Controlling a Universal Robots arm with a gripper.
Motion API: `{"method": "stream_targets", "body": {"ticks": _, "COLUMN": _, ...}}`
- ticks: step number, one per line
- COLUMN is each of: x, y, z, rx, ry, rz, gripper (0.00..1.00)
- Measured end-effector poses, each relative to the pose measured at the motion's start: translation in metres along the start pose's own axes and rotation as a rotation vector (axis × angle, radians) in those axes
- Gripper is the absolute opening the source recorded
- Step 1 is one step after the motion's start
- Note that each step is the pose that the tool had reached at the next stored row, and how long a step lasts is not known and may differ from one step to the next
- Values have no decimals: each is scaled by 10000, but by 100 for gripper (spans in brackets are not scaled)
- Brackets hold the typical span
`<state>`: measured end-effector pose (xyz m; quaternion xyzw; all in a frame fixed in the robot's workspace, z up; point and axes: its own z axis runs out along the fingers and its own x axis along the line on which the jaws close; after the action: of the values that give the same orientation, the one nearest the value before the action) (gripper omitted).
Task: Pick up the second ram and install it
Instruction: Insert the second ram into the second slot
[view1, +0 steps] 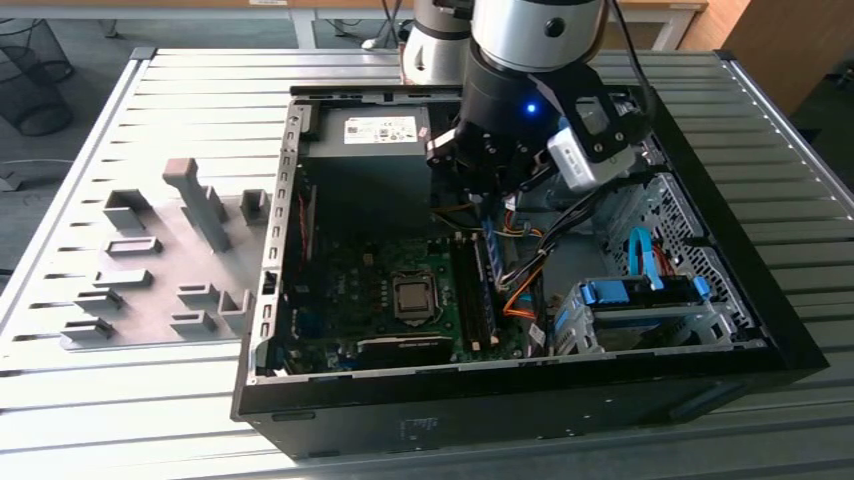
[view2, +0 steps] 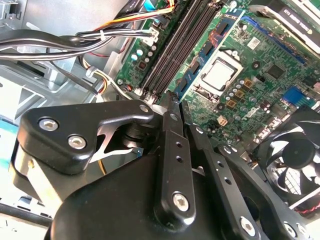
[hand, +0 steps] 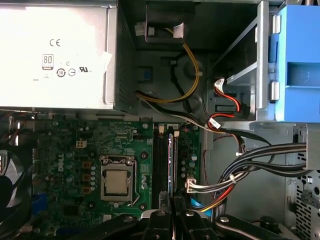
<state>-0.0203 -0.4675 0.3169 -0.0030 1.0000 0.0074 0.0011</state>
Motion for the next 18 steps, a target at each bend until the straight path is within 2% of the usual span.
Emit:
{"method": "stream_targets", "body": {"ticks": 13, "x": 0, "y": -2, "z": 144, "rx": 0, "ry": 0, "rz": 0, "gripper": 14}}
{"method": "stream_targets", "body": {"ticks": 18, "x": 1, "y": -3, "z": 229, "rx": 0, "ry": 3, "rz": -100, "gripper": 14}}
